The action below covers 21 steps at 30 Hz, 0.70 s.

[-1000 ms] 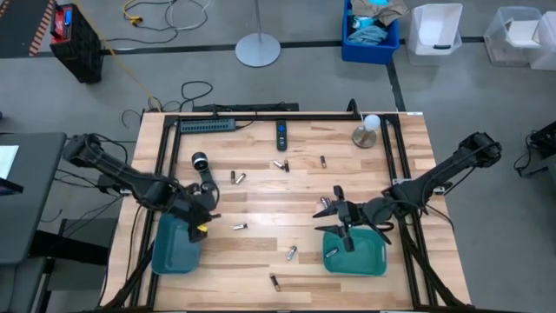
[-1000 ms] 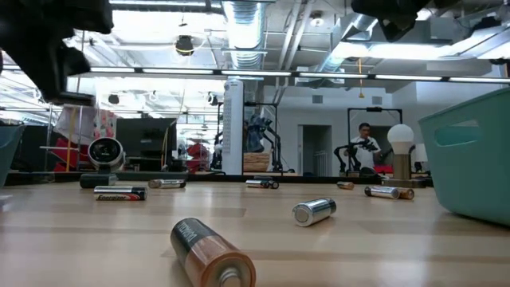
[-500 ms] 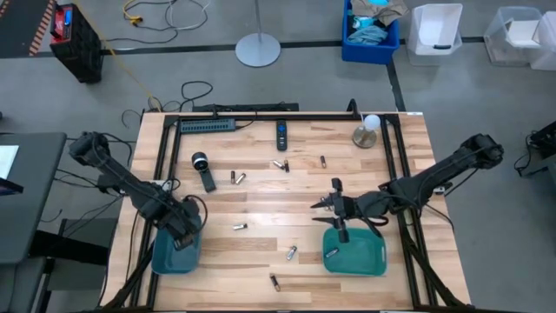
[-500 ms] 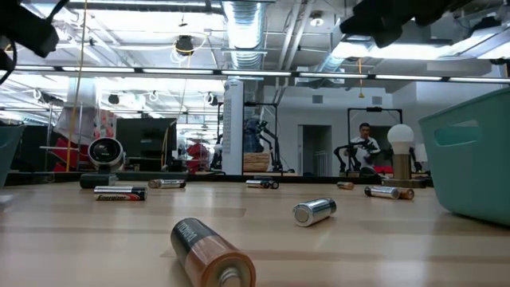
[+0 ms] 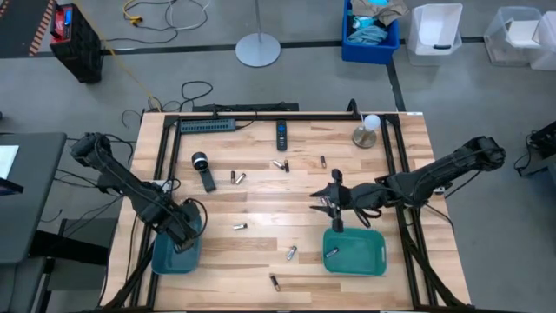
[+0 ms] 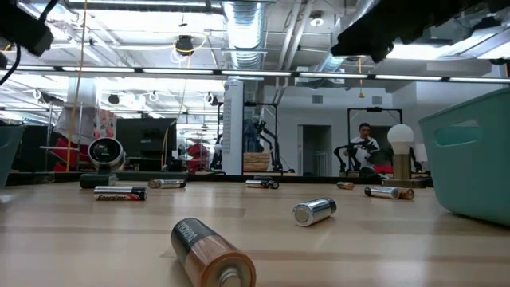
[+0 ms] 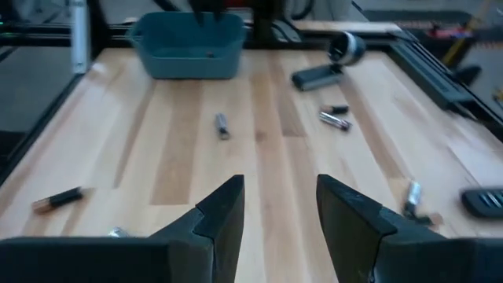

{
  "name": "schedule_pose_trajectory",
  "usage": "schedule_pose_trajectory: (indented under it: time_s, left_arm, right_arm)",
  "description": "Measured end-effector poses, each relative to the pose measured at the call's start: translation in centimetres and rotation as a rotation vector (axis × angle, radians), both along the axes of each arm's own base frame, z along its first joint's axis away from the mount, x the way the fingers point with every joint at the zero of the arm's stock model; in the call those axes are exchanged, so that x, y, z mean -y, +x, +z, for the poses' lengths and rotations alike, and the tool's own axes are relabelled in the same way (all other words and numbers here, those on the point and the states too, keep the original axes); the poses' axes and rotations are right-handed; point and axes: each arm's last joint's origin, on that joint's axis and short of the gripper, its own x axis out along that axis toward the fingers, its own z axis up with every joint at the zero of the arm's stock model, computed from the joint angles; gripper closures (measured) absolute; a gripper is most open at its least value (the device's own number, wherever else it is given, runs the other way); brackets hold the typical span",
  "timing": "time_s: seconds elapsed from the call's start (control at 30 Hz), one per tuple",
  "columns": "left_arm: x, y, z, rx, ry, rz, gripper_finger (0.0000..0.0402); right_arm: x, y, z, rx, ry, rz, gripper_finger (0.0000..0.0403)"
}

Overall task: Sort batteries
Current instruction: Put the black battery into the blue bin

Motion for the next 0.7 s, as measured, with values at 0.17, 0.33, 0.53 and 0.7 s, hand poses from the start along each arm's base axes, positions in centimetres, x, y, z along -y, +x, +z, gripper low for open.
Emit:
schedule_pose_trajectory:
  time_s: [0.17,0.33,0.53,0.7]
  left_arm:
    - [-0.2,1.6,2.8,0.250,0.149,-0.067,0.0266]
    - [-1.3,3.4,4.0,0.449,0.348,-0.104,0.0274]
    - [-2.9,6.1,4.3,0.579,0.490,-0.170,0.0276]
    - [-5.0,7.6,2.6,0.571,0.484,-0.230,0.0276]
  right_arm:
    - [2.4,0.3,-0.4,-0.037,0.081,-0.144,0.0227]
    - [5.3,0.0,-1.4,-0.120,0.149,-0.347,0.0227]
    - [7.9,-0.7,-2.1,-0.178,0.175,-0.534,0.0227]
    - [9.1,-0.8,-2.1,-0.176,0.180,-0.586,0.0227]
